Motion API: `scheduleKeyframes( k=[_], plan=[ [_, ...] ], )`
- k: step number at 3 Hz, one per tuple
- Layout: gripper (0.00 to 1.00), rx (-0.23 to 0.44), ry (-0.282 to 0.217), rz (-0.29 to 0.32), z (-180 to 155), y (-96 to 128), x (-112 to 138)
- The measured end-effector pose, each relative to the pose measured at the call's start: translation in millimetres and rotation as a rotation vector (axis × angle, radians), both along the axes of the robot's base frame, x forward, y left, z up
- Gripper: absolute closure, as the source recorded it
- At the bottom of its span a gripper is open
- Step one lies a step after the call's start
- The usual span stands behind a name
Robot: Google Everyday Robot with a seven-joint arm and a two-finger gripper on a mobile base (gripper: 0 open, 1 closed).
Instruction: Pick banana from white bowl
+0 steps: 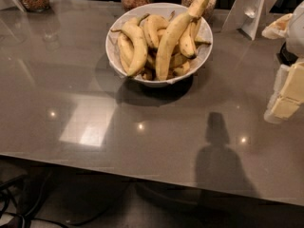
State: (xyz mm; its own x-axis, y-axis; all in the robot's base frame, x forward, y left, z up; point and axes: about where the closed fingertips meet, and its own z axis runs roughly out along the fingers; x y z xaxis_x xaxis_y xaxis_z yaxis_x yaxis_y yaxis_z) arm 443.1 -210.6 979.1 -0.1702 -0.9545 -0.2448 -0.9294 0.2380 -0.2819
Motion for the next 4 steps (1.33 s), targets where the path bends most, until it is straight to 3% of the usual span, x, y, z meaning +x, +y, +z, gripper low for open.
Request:
scheduleKeyframes(
  k=[1,2,3,4],
  plan=[
    [0.0,0.066,-0.084,0.128,1,19,17],
    [0.0,0.065,-0.141,0.33,6,46,40],
    [0.0,0.048,-0.157,0.37,7,46,40],
    [0.0,0.048,-0.157,0.371,7,46,40]
  ],
)
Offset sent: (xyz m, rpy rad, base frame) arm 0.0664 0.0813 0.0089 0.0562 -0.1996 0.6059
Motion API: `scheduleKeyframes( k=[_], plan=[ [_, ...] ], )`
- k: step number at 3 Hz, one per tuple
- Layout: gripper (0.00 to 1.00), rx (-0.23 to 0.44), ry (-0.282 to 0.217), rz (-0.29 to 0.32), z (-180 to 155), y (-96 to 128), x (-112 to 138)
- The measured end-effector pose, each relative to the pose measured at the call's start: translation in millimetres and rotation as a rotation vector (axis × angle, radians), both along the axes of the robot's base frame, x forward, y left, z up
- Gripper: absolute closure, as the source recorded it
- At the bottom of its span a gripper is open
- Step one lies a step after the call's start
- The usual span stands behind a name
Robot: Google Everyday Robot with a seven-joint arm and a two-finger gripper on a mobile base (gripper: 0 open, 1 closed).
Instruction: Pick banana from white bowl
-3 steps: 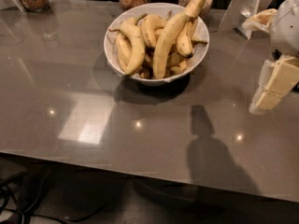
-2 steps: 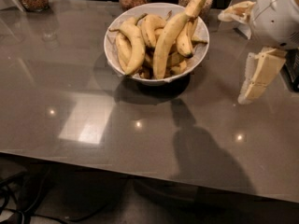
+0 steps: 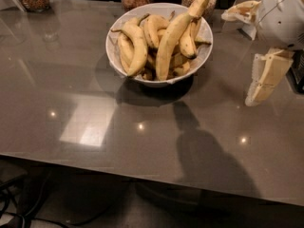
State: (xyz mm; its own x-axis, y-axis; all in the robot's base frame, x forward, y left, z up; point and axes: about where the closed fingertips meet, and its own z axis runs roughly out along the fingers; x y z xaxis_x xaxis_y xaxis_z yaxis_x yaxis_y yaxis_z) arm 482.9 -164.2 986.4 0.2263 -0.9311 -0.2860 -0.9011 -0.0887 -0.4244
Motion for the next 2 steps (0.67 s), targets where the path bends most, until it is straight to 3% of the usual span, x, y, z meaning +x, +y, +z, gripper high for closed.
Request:
scheduleKeyframes(
  k=[1,2],
  plan=[
    [0.0,-0.008,-0.048,0.036,5,3,6],
    [0.0,-0.105,-0.167,0.177,23,33,25]
  ],
)
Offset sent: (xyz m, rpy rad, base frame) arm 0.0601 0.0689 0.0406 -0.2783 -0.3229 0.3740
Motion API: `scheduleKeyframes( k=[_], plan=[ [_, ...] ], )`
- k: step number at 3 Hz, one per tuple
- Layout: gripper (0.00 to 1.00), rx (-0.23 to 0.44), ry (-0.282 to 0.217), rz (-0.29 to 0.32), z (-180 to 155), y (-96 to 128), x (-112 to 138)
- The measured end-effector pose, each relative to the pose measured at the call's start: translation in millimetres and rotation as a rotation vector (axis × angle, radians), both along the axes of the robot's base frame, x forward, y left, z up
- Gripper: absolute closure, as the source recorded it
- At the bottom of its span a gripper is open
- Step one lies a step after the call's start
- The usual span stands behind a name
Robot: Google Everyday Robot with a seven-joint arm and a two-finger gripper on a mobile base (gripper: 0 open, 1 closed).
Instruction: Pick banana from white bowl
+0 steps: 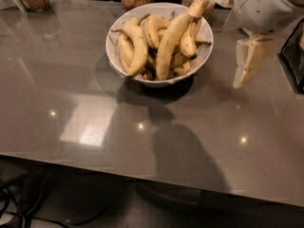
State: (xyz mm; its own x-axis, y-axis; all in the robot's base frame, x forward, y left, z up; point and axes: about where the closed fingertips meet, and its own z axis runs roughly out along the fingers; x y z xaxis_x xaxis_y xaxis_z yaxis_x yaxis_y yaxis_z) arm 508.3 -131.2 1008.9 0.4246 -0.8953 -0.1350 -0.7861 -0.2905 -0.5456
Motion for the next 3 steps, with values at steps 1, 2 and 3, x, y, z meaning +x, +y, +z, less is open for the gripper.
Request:
scheduleKeyframes(
  k=[1,2,3],
  plan=[
    [0.0,-0.154,-0.099,0.14,18,31,18],
    [0.0,-0.288,-0.16,0.232,31,50,32],
    [0.19,-0.383,-0.197,0.273,36,62,45]
  ],
)
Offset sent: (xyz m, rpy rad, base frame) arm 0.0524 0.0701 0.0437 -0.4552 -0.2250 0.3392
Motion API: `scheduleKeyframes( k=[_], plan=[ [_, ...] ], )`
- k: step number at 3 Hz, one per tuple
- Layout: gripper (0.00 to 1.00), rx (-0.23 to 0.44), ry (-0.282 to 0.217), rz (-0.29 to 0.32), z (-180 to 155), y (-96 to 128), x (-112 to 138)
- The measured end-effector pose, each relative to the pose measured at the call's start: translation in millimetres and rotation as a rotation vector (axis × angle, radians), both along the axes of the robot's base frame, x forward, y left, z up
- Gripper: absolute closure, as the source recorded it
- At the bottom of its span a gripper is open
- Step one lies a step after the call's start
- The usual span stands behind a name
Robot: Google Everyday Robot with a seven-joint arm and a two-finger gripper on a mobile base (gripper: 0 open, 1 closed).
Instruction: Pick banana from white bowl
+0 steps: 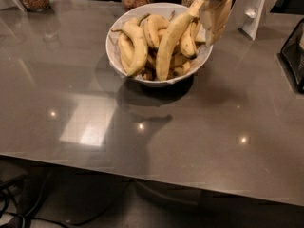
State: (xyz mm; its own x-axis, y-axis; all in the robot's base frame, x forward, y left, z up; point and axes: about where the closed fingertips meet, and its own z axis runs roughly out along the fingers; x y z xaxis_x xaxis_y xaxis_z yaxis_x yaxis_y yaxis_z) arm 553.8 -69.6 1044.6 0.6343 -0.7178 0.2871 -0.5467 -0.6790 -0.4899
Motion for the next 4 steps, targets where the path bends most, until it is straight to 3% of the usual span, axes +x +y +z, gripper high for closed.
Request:
scheduleKeyframes(
  k=[1,4],
  plan=[
    [0.41,-0.06,-0.027,0.016,2,9,13],
    [0.4,-0.243,-0.021,0.034,-21,32,55]
  ],
)
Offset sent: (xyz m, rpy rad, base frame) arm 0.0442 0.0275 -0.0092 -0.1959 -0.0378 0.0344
